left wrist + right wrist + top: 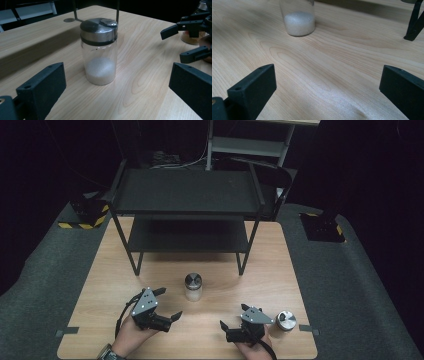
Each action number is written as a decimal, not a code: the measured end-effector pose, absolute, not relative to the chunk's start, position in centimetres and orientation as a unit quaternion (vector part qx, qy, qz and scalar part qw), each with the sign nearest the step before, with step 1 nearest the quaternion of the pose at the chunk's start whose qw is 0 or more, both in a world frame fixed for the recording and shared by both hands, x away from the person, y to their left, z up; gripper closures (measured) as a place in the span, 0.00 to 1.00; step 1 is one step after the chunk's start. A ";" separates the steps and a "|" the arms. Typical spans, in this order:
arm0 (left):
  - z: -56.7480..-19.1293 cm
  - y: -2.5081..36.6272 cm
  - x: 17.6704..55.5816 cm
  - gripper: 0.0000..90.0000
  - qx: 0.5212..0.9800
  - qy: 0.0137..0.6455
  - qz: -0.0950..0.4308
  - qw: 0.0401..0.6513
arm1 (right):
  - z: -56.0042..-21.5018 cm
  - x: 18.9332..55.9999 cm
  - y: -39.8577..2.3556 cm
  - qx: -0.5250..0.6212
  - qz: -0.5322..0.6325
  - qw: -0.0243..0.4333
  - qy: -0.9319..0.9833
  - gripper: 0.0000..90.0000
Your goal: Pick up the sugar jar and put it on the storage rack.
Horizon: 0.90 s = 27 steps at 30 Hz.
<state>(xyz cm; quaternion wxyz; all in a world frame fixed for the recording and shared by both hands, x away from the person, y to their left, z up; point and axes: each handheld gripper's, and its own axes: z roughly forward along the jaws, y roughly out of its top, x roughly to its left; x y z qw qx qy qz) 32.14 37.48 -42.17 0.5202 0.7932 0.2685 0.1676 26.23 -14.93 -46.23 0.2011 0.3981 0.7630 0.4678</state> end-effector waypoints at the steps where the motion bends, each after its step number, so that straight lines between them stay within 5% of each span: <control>1: -42.2 37.4 32.2 0.01 0.793 0.268 0.168 0.521 | -46.2 26.2 -14.9 0.398 0.468 0.201 0.763 0.01; 27: -43.0 34.5 36.6 0.02 0.793 0.256 0.162 0.529 | -46.3 26.3 -15.1 0.396 0.470 0.197 0.764 0.01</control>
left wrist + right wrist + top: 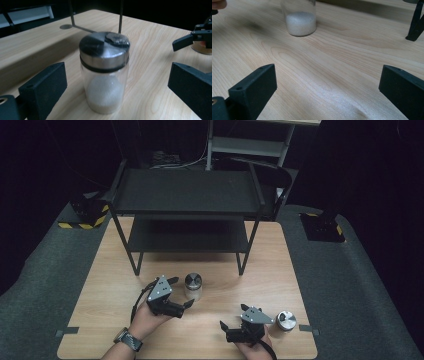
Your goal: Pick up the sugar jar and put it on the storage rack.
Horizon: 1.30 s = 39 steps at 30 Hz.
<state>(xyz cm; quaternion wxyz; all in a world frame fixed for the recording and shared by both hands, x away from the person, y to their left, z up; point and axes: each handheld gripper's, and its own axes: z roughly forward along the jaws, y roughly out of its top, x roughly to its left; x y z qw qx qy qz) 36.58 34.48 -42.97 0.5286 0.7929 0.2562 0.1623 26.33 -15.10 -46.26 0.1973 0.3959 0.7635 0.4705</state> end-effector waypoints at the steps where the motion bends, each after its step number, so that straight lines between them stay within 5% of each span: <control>1: -43.0 34.4 36.8 0.02 0.791 0.256 0.162 0.531 | -46.3 26.3 -15.1 0.396 0.471 0.197 0.763 0.01; 12: -43.3 33.3 38.7 0.07 0.785 0.260 0.158 0.540 | -46.3 26.4 -15.3 0.395 0.473 0.194 0.763 0.01; 32: -44.2 32.9 39.4 0.35 0.788 0.241 0.167 0.542 | -46.4 26.5 -15.5 0.396 0.479 0.190 0.760 0.02; 39: -44.4 33.1 39.3 0.38 0.784 0.246 0.165 0.546 | -46.4 26.5 -15.6 0.397 0.479 0.189 0.759 0.02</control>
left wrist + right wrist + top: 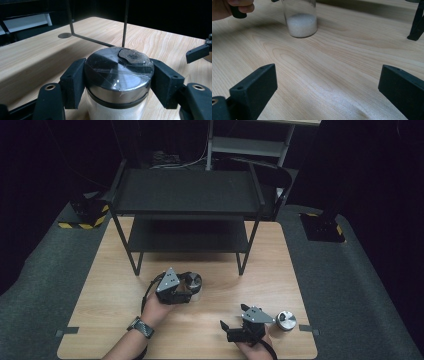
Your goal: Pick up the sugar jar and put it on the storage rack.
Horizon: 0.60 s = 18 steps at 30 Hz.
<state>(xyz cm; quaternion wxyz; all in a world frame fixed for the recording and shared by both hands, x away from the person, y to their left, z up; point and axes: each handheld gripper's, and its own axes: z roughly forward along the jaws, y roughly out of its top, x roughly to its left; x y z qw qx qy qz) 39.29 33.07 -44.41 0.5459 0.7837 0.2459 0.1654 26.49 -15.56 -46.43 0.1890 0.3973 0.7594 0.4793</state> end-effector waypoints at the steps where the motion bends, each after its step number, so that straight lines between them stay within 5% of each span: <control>1: -44.4 33.1 39.3 0.38 0.784 0.246 0.166 0.546 | -46.4 26.5 -15.6 0.397 0.479 0.189 0.759 0.02; 18: -44.4 33.6 38.7 0.38 0.778 0.252 0.164 0.551 | -46.4 26.6 -15.6 0.398 0.480 0.186 0.759 0.02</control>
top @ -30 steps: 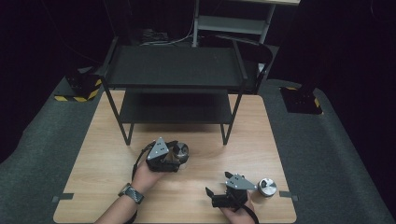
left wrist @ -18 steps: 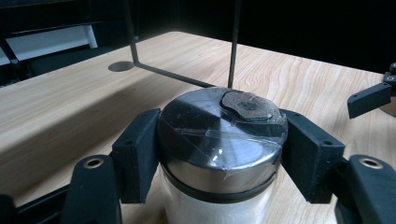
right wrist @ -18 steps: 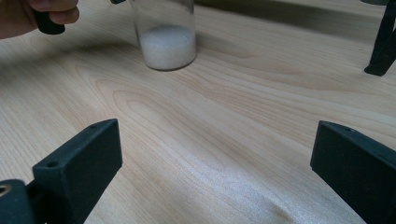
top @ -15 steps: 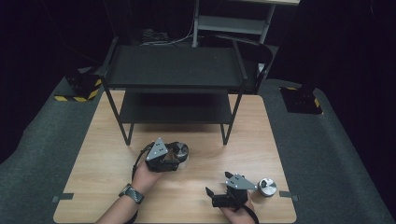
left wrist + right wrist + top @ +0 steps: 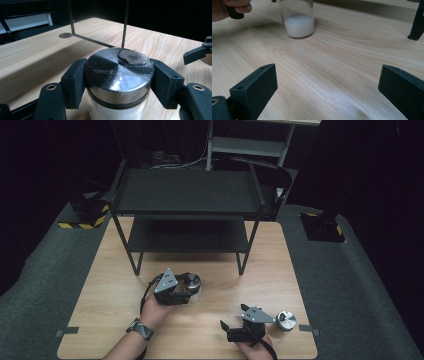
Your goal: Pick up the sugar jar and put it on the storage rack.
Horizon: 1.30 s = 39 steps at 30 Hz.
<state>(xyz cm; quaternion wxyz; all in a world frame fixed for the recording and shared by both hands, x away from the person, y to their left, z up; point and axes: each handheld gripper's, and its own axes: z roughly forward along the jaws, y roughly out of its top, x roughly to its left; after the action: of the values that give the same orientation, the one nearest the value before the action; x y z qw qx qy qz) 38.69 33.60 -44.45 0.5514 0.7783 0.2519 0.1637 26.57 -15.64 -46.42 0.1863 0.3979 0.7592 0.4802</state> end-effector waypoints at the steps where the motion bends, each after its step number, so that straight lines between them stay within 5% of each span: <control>1: -44.4 33.7 38.6 0.38 0.778 0.251 0.165 0.552 | -46.4 26.6 -15.6 0.398 0.480 0.186 0.759 0.02; 39: -40.0 36.8 34.7 0.38 0.743 0.245 0.204 0.589 | -45.9 26.8 -15.0 0.402 0.459 0.188 0.769 0.02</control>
<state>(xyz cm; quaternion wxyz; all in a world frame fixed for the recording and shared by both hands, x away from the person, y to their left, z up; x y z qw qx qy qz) 34.74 36.78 -39.96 0.5891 0.7426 0.2449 0.2037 26.75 -14.98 -45.90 0.1882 0.4023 0.7693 0.4593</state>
